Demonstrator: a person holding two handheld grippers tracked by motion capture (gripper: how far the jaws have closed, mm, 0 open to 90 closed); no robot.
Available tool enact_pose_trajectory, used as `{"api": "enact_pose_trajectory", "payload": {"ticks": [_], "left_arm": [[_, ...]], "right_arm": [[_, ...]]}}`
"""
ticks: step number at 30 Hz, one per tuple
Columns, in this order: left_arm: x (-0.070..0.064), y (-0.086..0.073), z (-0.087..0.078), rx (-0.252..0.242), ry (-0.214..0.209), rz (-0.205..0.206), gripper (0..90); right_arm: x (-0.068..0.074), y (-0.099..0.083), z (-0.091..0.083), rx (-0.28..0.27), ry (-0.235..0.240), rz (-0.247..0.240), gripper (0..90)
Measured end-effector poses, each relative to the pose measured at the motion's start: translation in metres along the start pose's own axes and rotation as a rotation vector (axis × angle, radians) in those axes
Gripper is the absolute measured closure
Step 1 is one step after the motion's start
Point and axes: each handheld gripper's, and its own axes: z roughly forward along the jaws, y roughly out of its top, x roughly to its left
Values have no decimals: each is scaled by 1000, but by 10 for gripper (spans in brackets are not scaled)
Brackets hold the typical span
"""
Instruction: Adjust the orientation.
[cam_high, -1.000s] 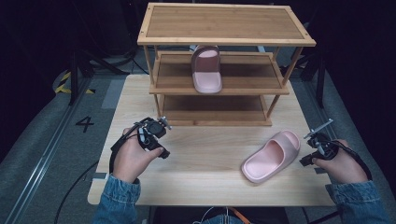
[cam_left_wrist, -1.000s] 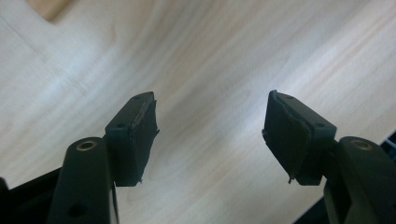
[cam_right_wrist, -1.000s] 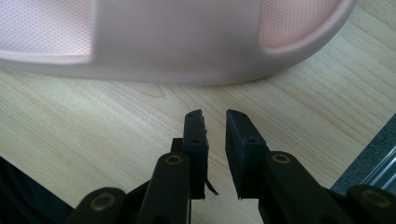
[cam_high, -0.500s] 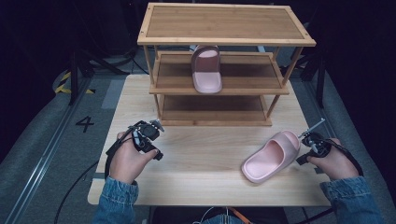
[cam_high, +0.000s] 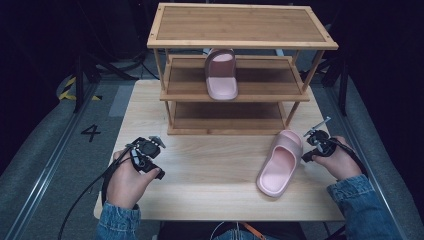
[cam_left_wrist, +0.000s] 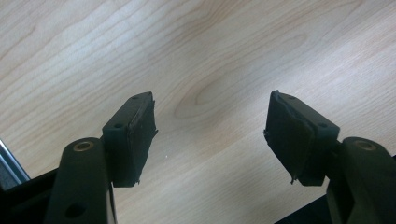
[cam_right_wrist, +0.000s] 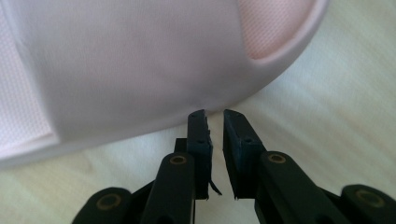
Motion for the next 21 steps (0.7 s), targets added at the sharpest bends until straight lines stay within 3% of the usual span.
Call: {"api": "enact_pose_trajectory", "payload": {"ticks": [3,8,13,17,21], "left_arm": [[1,-2,0,5,7,-5,335],[0,2,0,-3,0,5,335],[-3,13,3,-2,-8,36,336],[-6,21,4,1,-15,60,336],[-8,24,6,7,-13,69,337]], "right_arm": [[-1,2,1,16,-2,-2,786],[1,-8,-13,-21,29,52,700],[25,-17,-35,-93,61,151,576],[44,-15,-36,-109,33,150,514],[50,-12,-30,-122,24,180,499]]}}
